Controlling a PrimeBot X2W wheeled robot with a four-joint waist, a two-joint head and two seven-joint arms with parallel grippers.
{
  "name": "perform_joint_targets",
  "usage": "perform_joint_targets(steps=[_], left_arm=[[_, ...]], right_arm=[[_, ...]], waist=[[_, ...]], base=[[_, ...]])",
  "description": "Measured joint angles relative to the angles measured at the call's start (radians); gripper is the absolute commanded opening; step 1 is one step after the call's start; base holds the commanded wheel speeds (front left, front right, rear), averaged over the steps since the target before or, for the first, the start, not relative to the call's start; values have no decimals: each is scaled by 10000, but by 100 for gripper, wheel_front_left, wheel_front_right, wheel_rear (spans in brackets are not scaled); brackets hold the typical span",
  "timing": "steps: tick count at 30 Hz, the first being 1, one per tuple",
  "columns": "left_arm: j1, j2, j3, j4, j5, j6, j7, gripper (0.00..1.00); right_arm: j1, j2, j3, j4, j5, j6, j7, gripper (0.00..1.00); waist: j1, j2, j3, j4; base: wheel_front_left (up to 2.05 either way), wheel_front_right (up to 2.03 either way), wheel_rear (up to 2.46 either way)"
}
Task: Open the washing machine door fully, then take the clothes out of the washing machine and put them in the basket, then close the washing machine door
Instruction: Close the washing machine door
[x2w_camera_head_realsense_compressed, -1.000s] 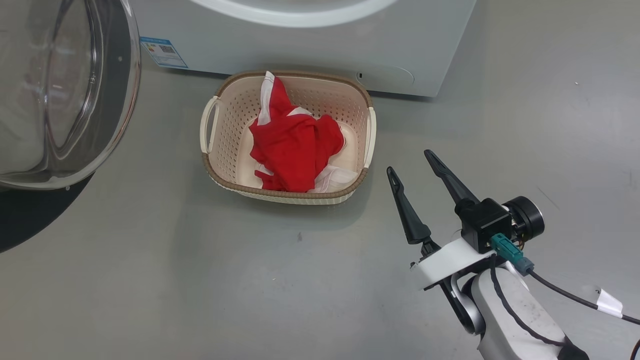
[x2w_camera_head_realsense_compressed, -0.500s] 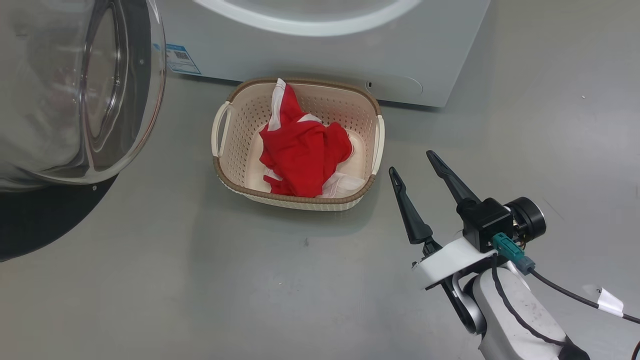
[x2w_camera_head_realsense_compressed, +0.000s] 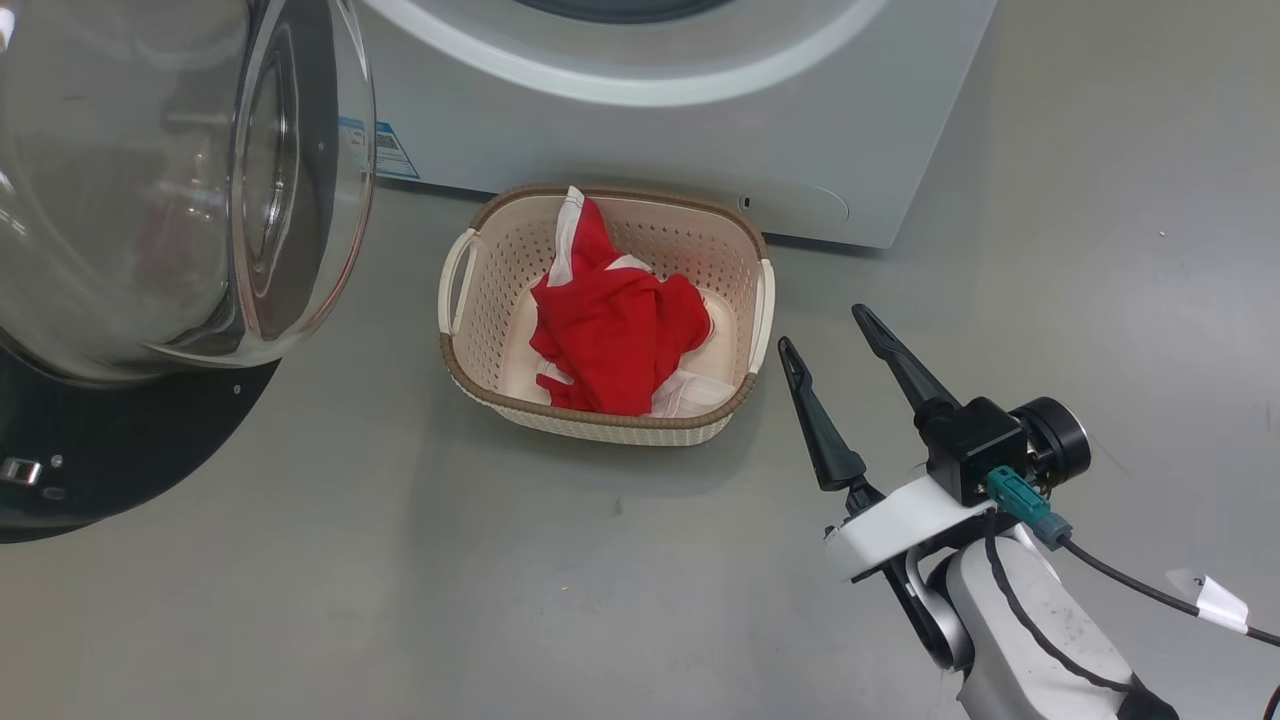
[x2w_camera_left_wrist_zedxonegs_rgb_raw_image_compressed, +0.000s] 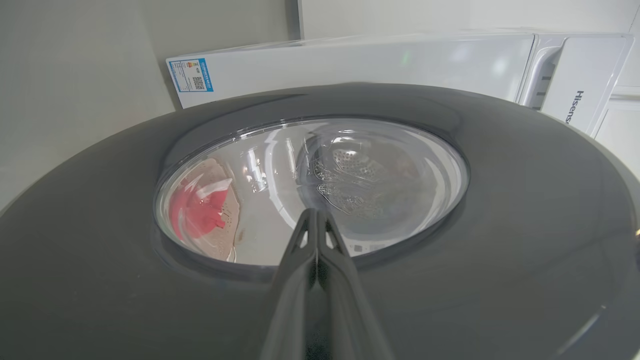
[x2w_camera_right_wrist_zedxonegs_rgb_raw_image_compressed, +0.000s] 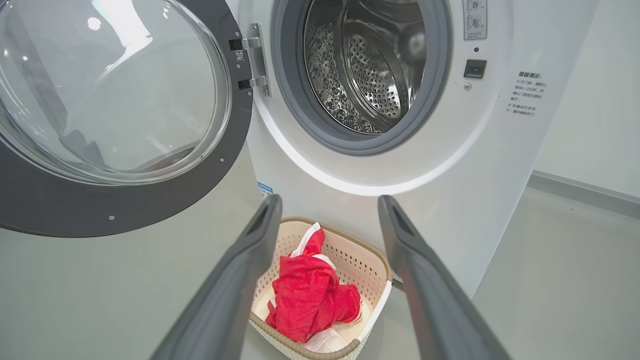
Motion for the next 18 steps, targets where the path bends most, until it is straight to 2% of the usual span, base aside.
perform_joint_targets(steps=[11, 18], left_arm=[[511, -652, -234, -502, -454, -33, 1168, 0], [859, -1139, -500, -1363, -619, -35, 1875, 0]], right_arm=[[82, 12, 35, 35, 29, 38, 0, 100], [217, 21, 88, 71, 119, 92, 0, 100]], waist=[[-1, 0, -329, 32], [-1, 0, -518, 27]], base=[[0, 0, 0], [0, 0, 0]])
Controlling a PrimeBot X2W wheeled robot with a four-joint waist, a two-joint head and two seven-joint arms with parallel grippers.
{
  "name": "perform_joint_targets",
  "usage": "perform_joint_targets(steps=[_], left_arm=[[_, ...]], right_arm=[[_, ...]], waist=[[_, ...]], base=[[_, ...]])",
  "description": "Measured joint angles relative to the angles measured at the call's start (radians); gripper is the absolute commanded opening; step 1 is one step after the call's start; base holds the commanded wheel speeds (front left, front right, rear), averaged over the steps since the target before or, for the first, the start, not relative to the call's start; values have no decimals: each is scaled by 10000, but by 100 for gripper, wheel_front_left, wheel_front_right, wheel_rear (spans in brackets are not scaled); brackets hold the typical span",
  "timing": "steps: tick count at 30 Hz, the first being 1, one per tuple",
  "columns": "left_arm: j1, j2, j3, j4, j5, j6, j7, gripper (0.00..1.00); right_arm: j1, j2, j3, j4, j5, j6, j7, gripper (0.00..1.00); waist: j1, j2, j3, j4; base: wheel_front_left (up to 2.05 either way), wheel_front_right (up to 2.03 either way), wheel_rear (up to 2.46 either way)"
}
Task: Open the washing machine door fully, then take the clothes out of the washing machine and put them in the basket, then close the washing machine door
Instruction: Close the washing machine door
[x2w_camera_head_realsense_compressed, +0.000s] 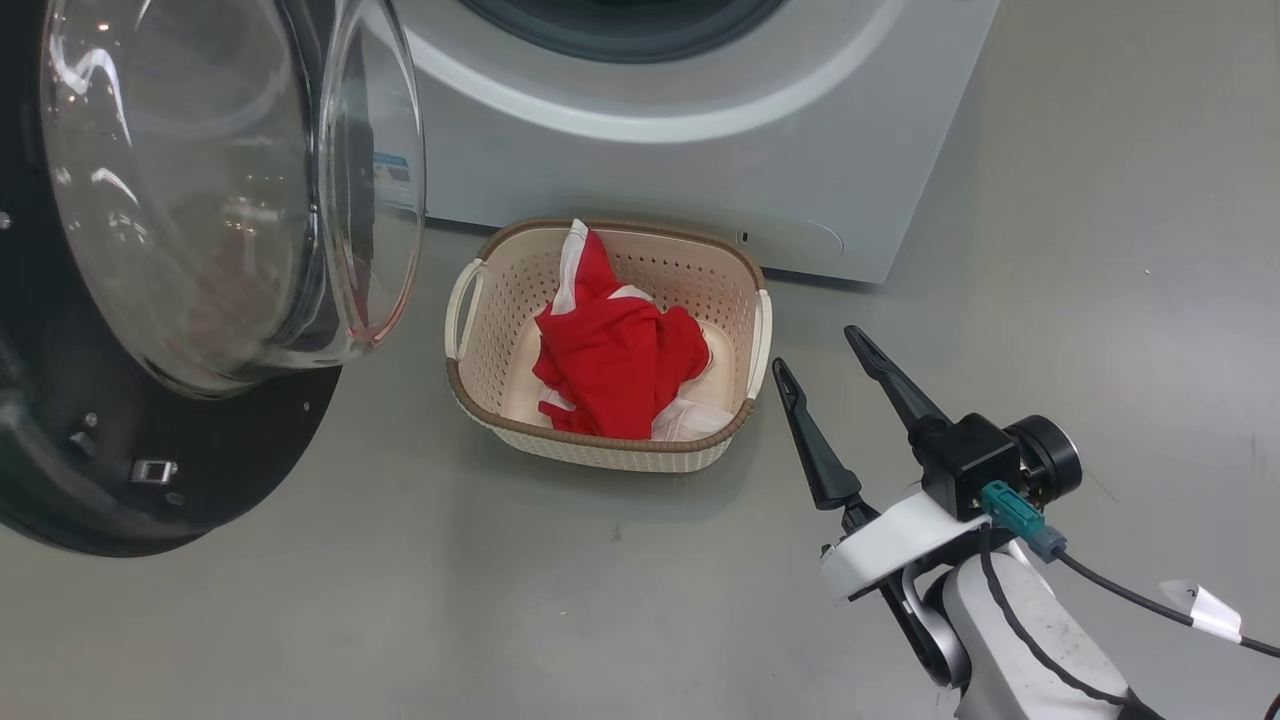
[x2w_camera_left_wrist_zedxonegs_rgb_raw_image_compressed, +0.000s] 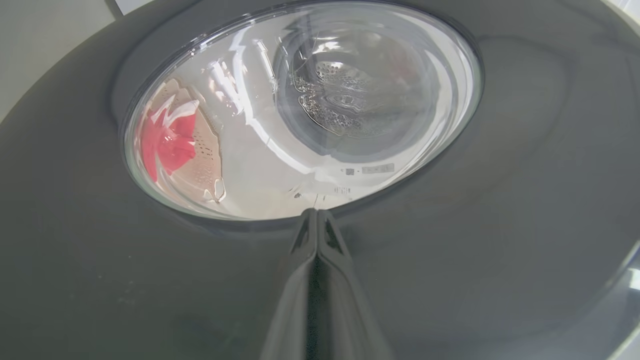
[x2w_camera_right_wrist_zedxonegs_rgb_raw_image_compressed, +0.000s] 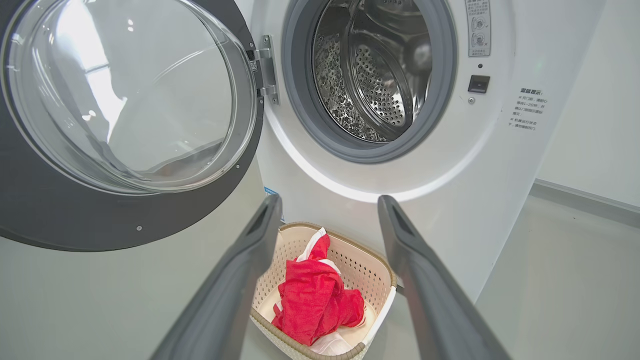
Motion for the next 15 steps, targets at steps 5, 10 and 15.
perform_joint_targets(steps=[5, 10, 15], left_arm=[[190, -431, -107, -790, -268, -2, 378, 0], [557, -779, -313, -1505, -420, -2, 625, 0], [934, -1183, -437, -2044, -433, -2, 729, 0]], right_arm=[[32, 0, 23, 0, 6, 4, 0, 100], [45, 6, 48, -2, 8, 13, 0, 100], [56, 6, 44, -6, 10, 13, 0, 100]], waist=[[0, 0, -132, 2], [0, 0, -171, -11], [0, 0, -186, -28]], base=[[0, 0, 0], [0, 0, 0], [0, 0, 0]])
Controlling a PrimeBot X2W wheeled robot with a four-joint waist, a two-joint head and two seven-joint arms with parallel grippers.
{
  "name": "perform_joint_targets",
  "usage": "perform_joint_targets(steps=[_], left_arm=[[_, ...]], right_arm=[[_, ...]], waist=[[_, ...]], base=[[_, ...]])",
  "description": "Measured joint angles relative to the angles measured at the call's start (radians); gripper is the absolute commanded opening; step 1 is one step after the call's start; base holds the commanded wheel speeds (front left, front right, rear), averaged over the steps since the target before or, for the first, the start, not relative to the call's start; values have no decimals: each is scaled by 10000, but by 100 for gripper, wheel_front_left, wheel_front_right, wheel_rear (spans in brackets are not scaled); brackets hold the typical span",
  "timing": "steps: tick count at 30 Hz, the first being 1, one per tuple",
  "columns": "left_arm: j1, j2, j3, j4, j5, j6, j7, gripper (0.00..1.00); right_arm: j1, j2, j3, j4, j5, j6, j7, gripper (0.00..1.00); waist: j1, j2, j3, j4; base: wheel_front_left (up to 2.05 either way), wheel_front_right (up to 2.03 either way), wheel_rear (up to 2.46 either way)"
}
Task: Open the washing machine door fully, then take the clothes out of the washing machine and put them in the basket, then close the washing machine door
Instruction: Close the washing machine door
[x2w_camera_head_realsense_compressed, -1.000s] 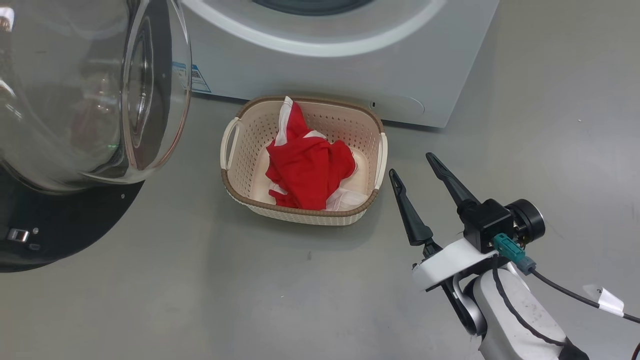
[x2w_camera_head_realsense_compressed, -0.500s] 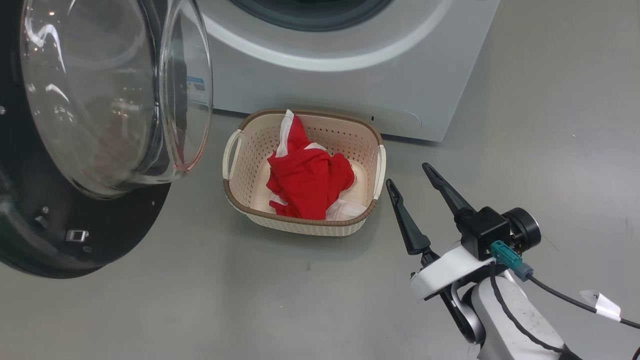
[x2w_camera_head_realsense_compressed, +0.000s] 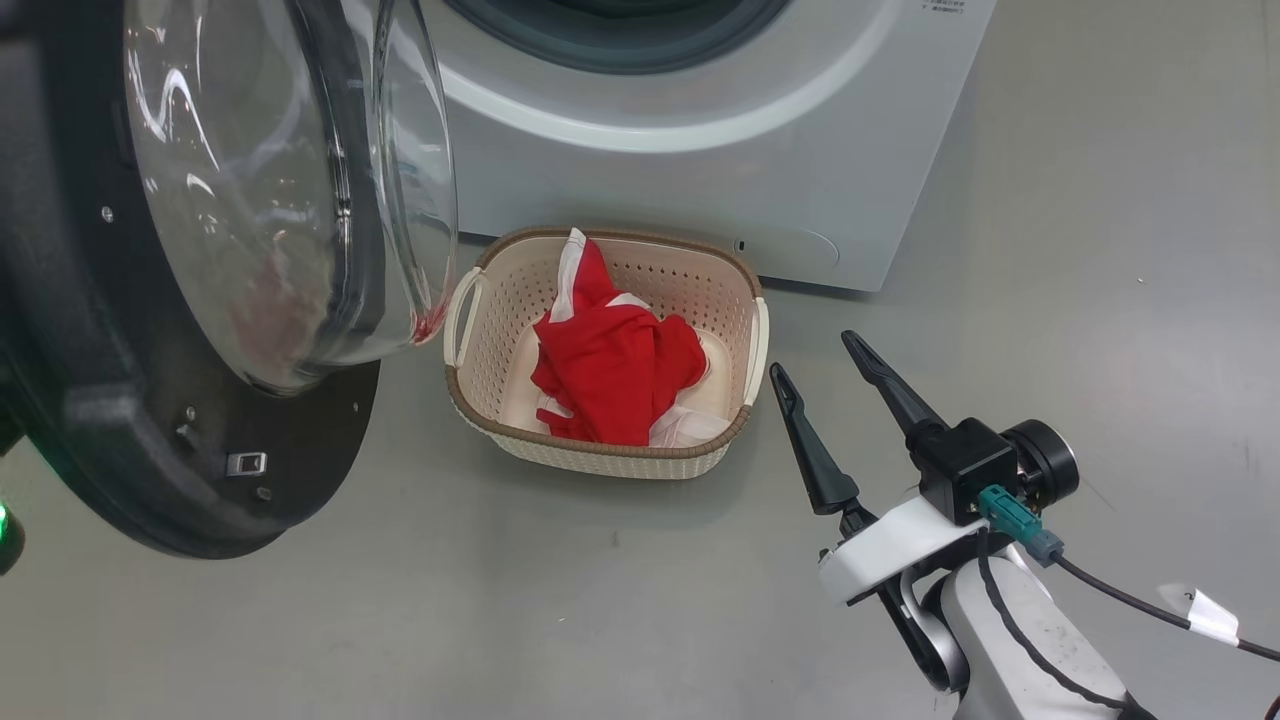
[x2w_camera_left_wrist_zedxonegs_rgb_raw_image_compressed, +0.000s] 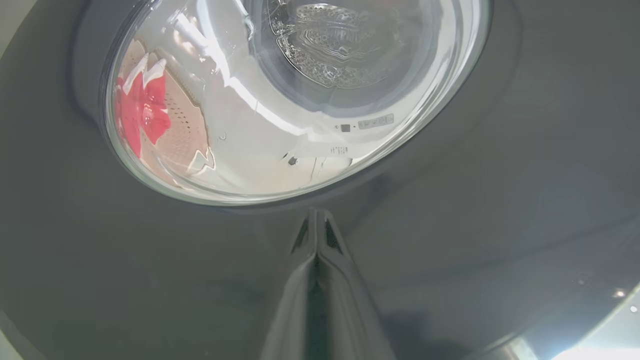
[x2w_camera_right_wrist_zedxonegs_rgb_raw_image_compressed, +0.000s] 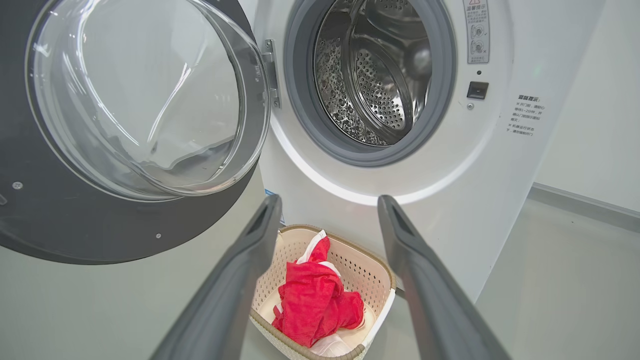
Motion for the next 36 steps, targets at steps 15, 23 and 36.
perform_joint_targets(steps=[15, 23, 36], left_arm=[[942, -431, 119, -1605, 92, 0, -537, 0], [1785, -140, -174, -3634, 1327, -2, -1810, 0], [4118, 493, -1415, -6539, 4050, -6, -4805, 0]], right_arm=[[26, 2, -35, -42, 84, -6, 0, 100], [138, 6, -92, -63, 178, -15, 0, 100], [147, 10, -163, -155, 318, -15, 0, 100]], waist=[[0, 0, -75, -45], [0, 0, -143, -39], [0, 0, -242, 24]], base=[[0, 0, 0], [0, 0, 0], [0, 0, 0]])
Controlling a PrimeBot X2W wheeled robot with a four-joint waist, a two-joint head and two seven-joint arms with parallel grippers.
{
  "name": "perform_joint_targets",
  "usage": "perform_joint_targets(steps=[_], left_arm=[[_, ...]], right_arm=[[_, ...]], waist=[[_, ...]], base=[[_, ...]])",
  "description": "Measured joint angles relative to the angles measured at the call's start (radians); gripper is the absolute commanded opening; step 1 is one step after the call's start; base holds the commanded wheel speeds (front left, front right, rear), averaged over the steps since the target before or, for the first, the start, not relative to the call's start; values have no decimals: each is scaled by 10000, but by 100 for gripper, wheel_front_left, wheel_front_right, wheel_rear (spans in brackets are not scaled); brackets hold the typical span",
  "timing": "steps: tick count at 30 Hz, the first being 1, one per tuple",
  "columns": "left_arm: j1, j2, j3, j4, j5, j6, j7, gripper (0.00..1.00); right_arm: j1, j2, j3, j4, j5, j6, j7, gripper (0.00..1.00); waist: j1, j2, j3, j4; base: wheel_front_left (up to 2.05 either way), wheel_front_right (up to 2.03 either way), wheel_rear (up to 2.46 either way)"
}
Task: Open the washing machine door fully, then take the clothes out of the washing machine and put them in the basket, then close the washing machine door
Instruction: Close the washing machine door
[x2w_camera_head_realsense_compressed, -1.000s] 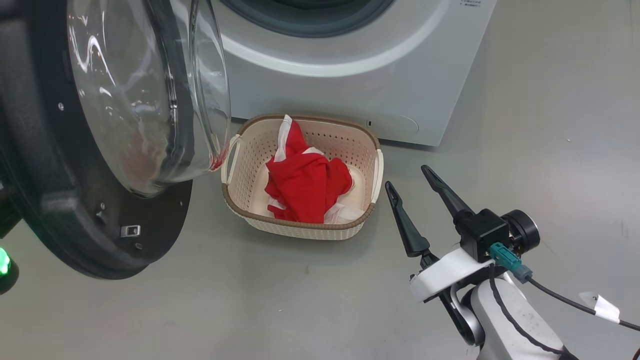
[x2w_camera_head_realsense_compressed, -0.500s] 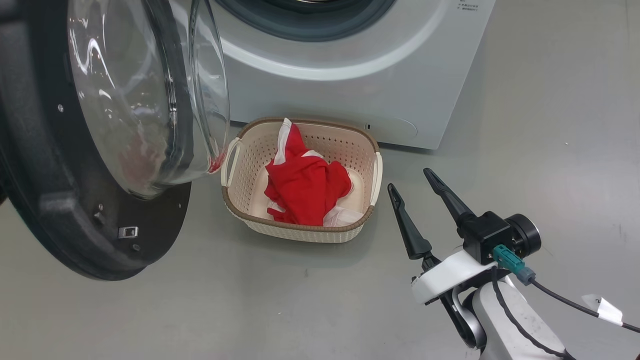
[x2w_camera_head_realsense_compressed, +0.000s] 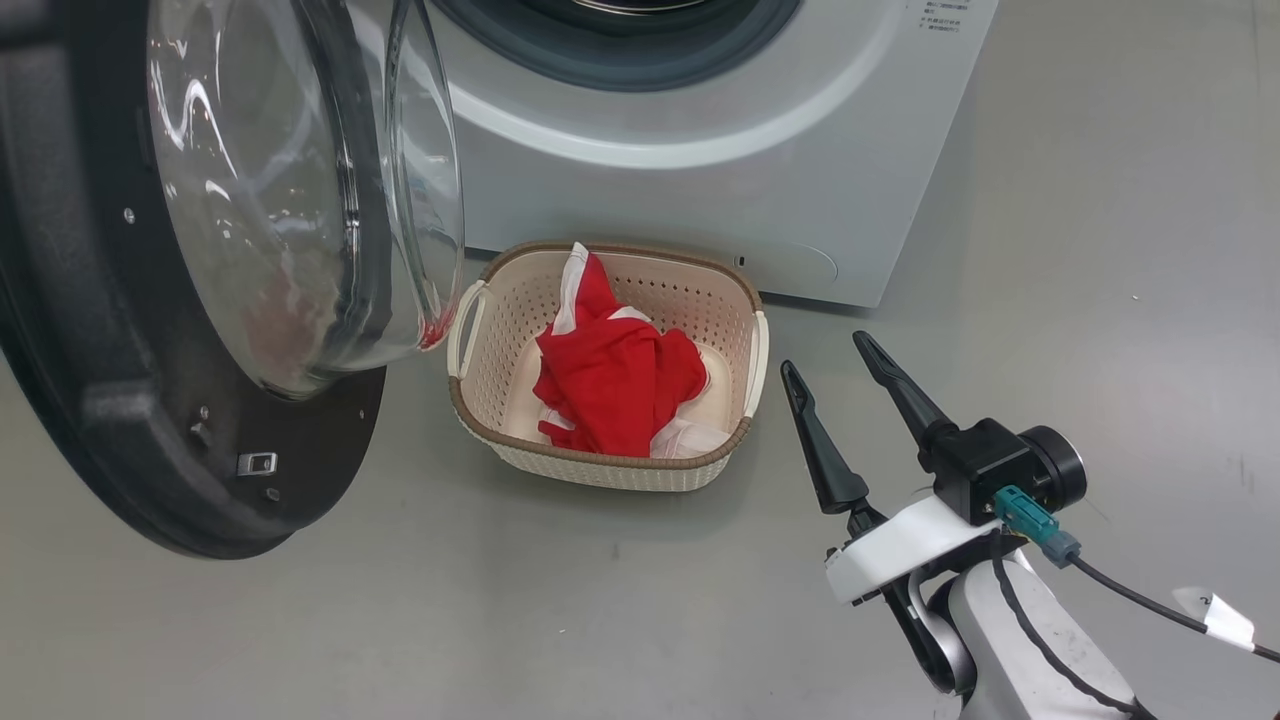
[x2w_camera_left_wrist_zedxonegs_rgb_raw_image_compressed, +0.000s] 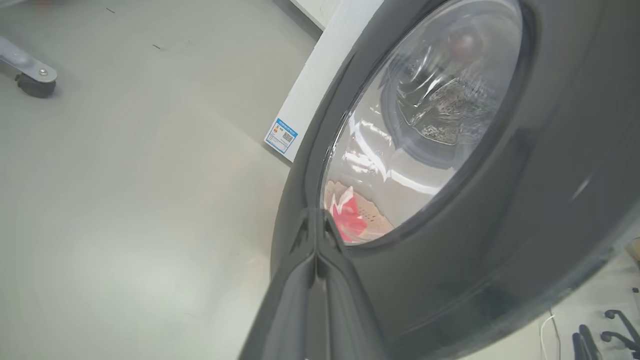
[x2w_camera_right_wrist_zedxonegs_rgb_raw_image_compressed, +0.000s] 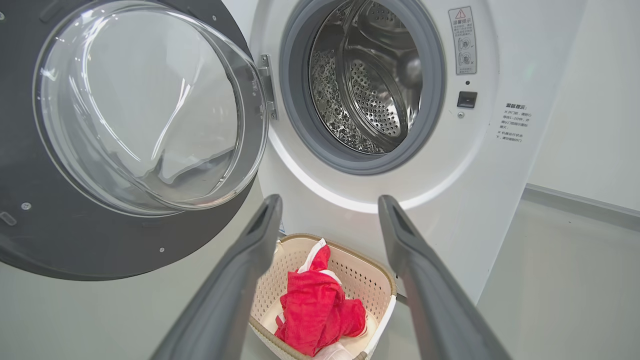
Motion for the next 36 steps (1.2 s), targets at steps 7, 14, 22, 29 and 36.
perform_joint_targets(steps=[7, 14, 22, 29, 36], left_arm=[[1280, 52, -1187, -761, 1250, -29, -2044, 0], [2133, 259, -1785, -926, 2495, -31, -4268, 0], [2509, 128, -1914, -681, 3112, -40, -6217, 0], [2723, -125, -2080, -345, 3453, -40, -7774, 0], [3003, -188, -2408, 100, 3664, -40, -8807, 0]], right_arm=[[3, 0, 6, -15, 25, 0, 0, 100], [7, 0, 12, -21, 96, 0, 0, 100], [53, 0, 25, -29, 111, 0, 0, 100], [183, 2, 82, -59, 128, -2, 0, 100], [197, 2, 84, -63, 184, -4, 0, 100]], waist=[[0, 0, -53, 36], [1, 0, -133, 32], [1, 0, -215, -7], [1, 0, -265, -77], [0, 0, -299, -143]], base=[[0, 0, 0], [0, 0, 0], [0, 0, 0], [0, 0, 0], [0, 0, 0]])
